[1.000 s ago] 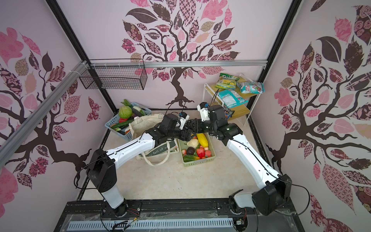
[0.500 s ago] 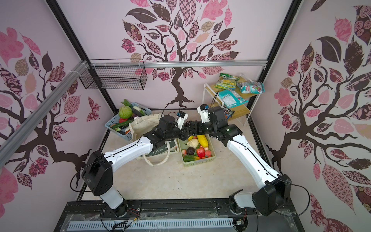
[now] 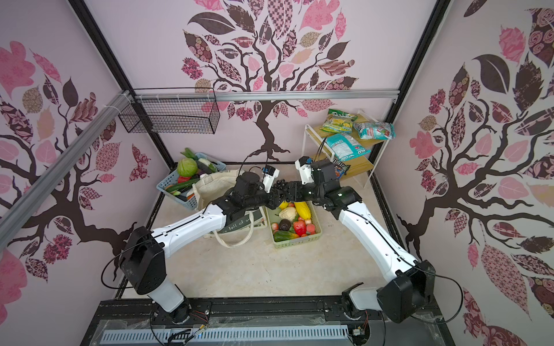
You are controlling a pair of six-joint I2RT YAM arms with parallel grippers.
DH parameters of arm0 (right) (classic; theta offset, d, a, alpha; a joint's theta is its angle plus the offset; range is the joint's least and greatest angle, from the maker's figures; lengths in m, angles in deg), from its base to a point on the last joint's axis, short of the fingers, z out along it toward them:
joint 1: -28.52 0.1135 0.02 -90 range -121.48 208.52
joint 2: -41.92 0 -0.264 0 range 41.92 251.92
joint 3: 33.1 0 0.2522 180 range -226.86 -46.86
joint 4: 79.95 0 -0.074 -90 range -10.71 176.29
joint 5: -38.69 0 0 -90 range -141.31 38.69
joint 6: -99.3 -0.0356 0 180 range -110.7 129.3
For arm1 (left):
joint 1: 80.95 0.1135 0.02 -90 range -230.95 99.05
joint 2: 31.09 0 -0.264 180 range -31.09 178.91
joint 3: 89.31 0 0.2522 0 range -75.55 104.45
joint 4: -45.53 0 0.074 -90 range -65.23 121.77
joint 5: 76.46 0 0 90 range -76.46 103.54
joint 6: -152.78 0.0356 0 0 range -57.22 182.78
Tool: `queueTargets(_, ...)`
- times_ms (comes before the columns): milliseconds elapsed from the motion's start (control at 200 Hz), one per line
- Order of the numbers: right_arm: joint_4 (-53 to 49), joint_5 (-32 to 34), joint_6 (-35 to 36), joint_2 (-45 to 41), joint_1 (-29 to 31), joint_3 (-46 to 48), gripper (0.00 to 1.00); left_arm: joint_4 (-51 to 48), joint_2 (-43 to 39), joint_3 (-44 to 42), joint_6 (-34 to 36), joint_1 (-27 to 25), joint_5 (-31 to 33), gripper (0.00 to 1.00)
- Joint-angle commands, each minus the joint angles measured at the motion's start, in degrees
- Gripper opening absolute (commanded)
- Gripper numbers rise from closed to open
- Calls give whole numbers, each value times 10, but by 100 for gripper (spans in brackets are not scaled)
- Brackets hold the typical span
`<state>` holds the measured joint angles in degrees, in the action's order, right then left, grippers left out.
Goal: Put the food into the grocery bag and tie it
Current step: 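Carry the grapes toward the bag with the left gripper while the right gripper releases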
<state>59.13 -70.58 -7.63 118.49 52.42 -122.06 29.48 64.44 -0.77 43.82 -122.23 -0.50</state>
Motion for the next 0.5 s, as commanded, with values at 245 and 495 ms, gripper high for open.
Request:
queueTargets(245, 8, 6, 8, -47, -3, 24, 69, -13, -19, 12, 8, 4, 39, 31)
queueTargets(495, 18, 4, 8, -69, -3, 53, 73, -35, -29, 31, 11, 15, 56, 31)
